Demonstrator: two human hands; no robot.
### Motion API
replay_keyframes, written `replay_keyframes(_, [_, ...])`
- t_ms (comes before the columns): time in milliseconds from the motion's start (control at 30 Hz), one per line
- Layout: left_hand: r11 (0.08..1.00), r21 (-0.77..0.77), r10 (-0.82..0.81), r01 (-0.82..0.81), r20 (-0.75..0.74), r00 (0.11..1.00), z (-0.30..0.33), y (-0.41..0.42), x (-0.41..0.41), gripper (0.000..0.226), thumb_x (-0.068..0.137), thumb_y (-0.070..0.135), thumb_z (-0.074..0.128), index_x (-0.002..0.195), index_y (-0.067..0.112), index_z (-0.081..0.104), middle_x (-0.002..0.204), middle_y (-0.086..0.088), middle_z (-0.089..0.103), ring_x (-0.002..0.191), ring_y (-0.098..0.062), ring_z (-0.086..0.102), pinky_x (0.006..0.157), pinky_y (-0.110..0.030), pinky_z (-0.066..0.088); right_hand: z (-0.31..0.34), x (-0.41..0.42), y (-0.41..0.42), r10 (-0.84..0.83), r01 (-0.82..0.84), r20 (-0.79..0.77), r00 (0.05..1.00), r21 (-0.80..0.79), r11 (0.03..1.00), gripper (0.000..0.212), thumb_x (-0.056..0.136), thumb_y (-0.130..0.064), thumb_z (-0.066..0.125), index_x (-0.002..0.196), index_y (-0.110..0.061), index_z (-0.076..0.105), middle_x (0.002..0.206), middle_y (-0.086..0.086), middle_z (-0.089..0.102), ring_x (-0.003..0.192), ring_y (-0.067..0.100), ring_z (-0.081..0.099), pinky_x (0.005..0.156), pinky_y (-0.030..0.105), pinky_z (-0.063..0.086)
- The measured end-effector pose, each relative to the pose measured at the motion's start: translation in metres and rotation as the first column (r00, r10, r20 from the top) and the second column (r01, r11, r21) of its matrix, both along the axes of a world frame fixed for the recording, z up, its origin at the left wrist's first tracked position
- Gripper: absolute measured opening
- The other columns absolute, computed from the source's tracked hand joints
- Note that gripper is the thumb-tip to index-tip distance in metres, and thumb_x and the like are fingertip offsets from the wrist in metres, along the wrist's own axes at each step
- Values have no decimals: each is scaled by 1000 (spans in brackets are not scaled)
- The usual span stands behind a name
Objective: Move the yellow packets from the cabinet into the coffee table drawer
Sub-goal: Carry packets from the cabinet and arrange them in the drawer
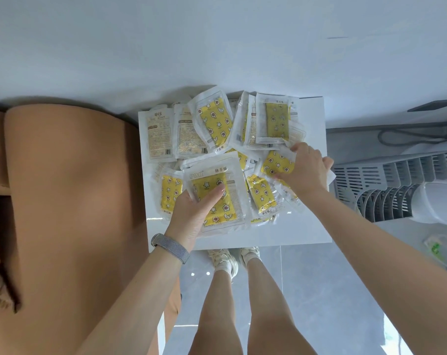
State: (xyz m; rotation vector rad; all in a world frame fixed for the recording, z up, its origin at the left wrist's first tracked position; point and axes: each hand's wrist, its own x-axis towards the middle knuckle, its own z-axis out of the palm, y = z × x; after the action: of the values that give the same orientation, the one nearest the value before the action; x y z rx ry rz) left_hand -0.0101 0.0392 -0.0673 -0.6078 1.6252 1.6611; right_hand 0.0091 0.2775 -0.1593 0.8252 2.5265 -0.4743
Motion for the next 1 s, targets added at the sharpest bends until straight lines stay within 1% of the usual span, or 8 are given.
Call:
replay_keyframes(100, [1000, 2, 8, -8, -4, 1000, -1, 2, 0, 20, 70, 26, 82, 89, 24, 76, 95, 1, 76, 98, -20, 70, 95, -51, 52, 1, 5, -1, -114, 110, -22, 993, -138, 984, 80, 64, -42, 88, 126, -13, 46, 123, 6, 49, 112, 24, 50, 96, 40, 36])
replay_keyframes(233, [1000, 4, 22, -22, 3, 1000, -2, 4, -1, 30, 69, 29, 78, 97, 21, 71, 98, 1, 76, 100, -20, 70, 95, -50, 52, 1, 12, -5, -169, 174, 43, 985, -176, 969, 72, 66, -43, 87, 118, -12, 48, 98, 3, 60, 102, 29, 58, 92, 43, 42])
replay_keyframes(400, [1000, 8, 26, -26, 5, 1000, -4, 3, -2, 32, 71, 28, 82, 100, 21, 71, 102, 2, 75, 102, -19, 69, 96, -47, 52, 5, 30, -10, -124, 135, 67, 990, -189, 973, 47, 73, -47, 81, 70, -14, 47, 64, 0, 52, 77, 28, 56, 73, 36, 39])
replay_keyframes(567, [998, 22, 52, -53, 17, 998, -6, 2, -4, 34, 69, 29, 73, 102, 20, 70, 102, 0, 75, 102, -22, 70, 95, -48, 52, 24, 53, -7, -286, 277, 48, 957, -438, 855, 24, 80, -33, 78, 76, -17, 62, 72, 0, 62, 66, 12, 55, 57, 21, 40])
replay_keyframes(667, [998, 21, 64, -65, 17, 998, -7, 1, -5, 31, 70, 29, 73, 100, 21, 71, 102, 0, 75, 100, -21, 70, 91, -45, 53, 30, 63, -8, -585, 522, 60, 809, -534, 666, 11, 86, -28, 73, 81, -24, 64, 83, 1, 69, 82, 22, 66, 70, 30, 53])
replay_keyframes(833, [996, 46, 81, -82, 22, 996, -8, 2, -7, 29, 70, 26, 70, 98, 20, 70, 96, 2, 76, 92, -17, 72, 81, -38, 59, 16, 58, -16, -936, 848, 167, 310, -494, 193, 26, 83, -38, 75, 91, -17, 62, 108, 2, 65, 85, 16, 64, 64, 24, 48])
replay_keyframes(900, [995, 49, 84, -85, 23, 996, -8, 1, -7, 31, 70, 25, 70, 100, 19, 70, 96, 1, 76, 93, -18, 72, 80, -37, 59, 4, 48, -17, -937, 914, 209, 281, -357, 195, 43, 78, -50, 76, 90, -13, 56, 130, 8, 47, 102, 27, 58, 81, 35, 51])
replay_keyframes(1000, [995, 47, 90, -92, 26, 996, -7, 0, -7, 31, 70, 25, 71, 101, 20, 69, 100, 0, 76, 97, -21, 71, 84, -41, 58, -1, 30, -22, -886, 922, 271, 377, -206, 329, 59, 76, -59, 72, 109, -12, 56, 142, 9, 26, 120, 35, 42, 100, 37, 42])
